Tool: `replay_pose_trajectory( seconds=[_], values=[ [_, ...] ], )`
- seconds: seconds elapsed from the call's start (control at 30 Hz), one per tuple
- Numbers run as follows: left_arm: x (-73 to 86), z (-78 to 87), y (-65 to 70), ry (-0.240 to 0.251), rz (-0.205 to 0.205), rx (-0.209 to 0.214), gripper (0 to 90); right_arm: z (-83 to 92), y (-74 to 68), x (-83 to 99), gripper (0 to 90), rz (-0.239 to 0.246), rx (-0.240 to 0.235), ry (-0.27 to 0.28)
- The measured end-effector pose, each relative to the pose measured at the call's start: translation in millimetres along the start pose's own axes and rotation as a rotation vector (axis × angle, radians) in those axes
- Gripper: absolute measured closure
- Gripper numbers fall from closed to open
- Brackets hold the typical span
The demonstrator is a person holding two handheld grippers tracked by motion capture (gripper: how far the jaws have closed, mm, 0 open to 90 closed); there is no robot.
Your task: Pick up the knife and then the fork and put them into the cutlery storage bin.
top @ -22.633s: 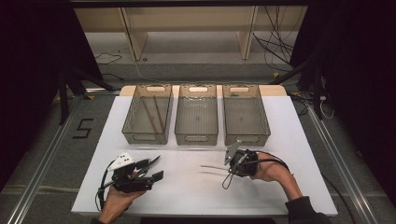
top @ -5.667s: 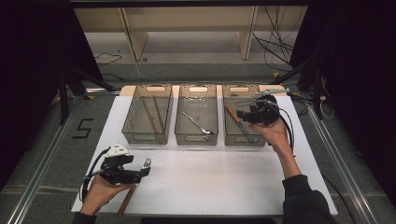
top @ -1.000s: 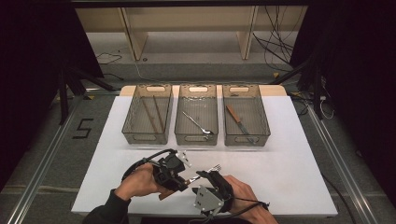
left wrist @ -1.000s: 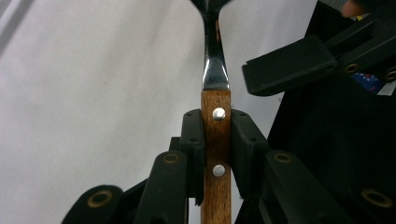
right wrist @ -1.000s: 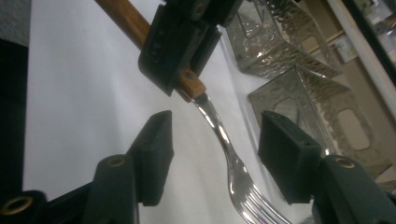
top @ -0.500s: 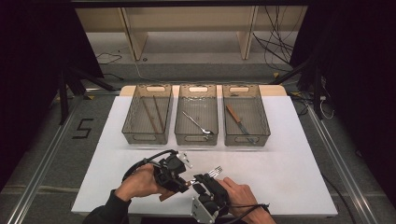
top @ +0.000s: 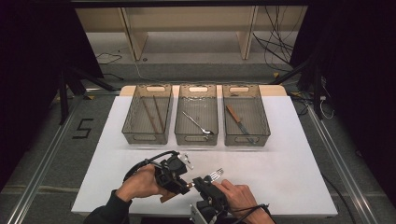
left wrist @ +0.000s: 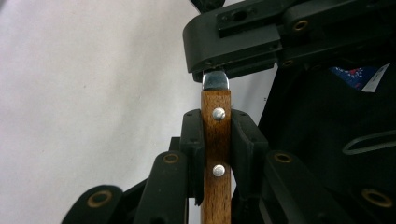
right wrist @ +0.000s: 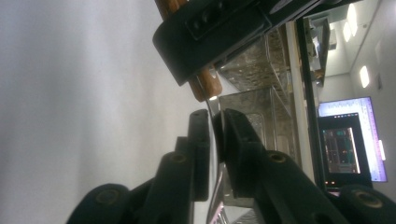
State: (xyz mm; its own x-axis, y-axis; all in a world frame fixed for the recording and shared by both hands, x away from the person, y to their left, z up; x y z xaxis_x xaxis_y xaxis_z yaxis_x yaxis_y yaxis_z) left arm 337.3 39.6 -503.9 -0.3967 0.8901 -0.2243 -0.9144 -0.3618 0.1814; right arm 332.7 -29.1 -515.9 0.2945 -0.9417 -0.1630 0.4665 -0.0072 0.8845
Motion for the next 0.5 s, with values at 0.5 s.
replay_pose_trajectory(
  seconds=[0.5],
  values=[
    [-1.6, 13.9, -5.0, 0.095, 0.046, 0.007, 59.6, -0.2, 2.5, 8.1, 88.9, 0.019, 0.013, -0.035]
  ],
)
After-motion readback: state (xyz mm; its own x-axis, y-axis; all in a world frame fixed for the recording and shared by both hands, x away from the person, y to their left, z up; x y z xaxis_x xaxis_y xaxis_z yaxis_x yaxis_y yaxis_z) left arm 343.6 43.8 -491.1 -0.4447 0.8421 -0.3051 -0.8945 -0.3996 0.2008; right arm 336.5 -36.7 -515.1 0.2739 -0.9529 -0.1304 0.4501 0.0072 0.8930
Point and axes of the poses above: each handheld gripper's, and its own axes: z roughly backward along the jaws, x roughly out of its underside, y roughly to its right, the point moved 10 cm from there along -z, roughly forward along the jaws, and after that the axes turned 10 degrees about -y, right-handed, at the moved point
